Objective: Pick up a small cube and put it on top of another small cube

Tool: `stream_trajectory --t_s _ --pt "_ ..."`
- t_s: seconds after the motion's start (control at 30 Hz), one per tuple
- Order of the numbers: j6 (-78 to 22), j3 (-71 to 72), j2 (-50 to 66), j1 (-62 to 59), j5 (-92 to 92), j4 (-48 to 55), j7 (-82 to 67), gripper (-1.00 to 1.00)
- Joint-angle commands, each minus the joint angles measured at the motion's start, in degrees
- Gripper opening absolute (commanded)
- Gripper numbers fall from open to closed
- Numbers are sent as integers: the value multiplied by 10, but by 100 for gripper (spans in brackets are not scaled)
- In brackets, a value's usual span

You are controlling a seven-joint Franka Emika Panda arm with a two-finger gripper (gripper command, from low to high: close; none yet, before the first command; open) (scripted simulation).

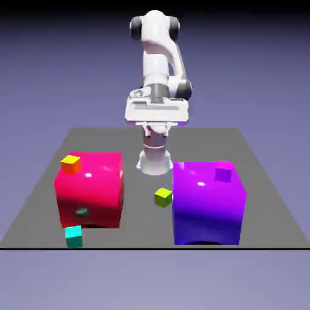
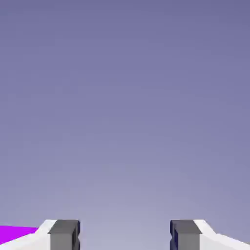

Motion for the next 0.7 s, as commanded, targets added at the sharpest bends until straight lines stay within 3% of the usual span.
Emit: stream_trajectory --t_s 0.0,0.67 --pt "-12 14 -6 -21 5 12 16 0" --pt "-245 302 -133 -436 106 243 339 0"
